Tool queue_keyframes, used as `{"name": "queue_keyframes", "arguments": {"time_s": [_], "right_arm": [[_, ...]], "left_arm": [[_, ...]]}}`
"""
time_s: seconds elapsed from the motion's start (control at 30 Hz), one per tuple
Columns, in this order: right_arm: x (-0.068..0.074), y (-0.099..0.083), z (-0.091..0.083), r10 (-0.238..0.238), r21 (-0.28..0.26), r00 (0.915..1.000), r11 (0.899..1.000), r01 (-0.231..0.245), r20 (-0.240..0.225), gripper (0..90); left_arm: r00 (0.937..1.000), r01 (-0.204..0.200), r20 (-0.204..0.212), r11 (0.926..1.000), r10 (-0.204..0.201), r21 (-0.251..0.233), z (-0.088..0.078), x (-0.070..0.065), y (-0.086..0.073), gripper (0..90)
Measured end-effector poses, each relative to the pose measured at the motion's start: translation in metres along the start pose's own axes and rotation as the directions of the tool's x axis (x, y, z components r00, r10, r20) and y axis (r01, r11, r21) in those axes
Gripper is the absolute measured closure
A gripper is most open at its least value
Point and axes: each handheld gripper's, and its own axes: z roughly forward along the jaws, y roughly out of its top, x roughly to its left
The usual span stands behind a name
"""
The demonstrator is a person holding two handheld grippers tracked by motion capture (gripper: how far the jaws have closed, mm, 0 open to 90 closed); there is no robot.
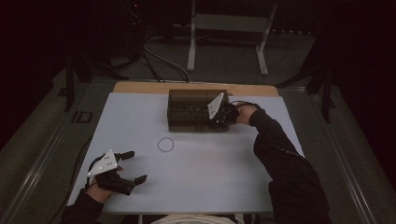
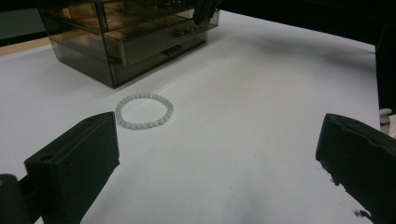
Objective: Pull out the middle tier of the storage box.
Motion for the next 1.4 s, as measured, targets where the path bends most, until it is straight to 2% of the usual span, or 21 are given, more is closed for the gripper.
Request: {"name": "queue_keyframes", "arguments": {"time_s": [0.17, 0.53, 0.97, 1.4], "right_arm": [[0.001, -0.001, -0.001, 0.010, -0.009, 0.9996, 1.000, -0.011, -0.026, 86.8], [0.013, 0.000, -0.003, 0.053, -0.014, 0.9981, 0.998, -0.053, -0.031, 87.0], [0.028, -0.001, -0.002, 0.045, -0.030, 0.9979, 0.998, -0.046, -0.046, 87.7], [0.045, 0.001, -0.002, 0.017, -0.030, 0.9989, 0.999, -0.018, -0.045, 87.7]], "left_arm": [[1.0000, 0.001, 0.001, 1.0000, -0.001, 0.000, 0.000, 0.000, 0.000, 0.9], [1.0000, 0.000, 0.001, 1.0000, 0.000, 0.002, 0.000, 0.000, 0.000, 0.9], [1.0000, 0.001, 0.000, 1.0000, -0.001, 0.004, 0.001, 0.000, 0.000, 0.9], [1.0000, 0.001, -0.001, 1.0000, -0.001, 0.004, 0.001, 0.000, 0.000, 0.9]]}}
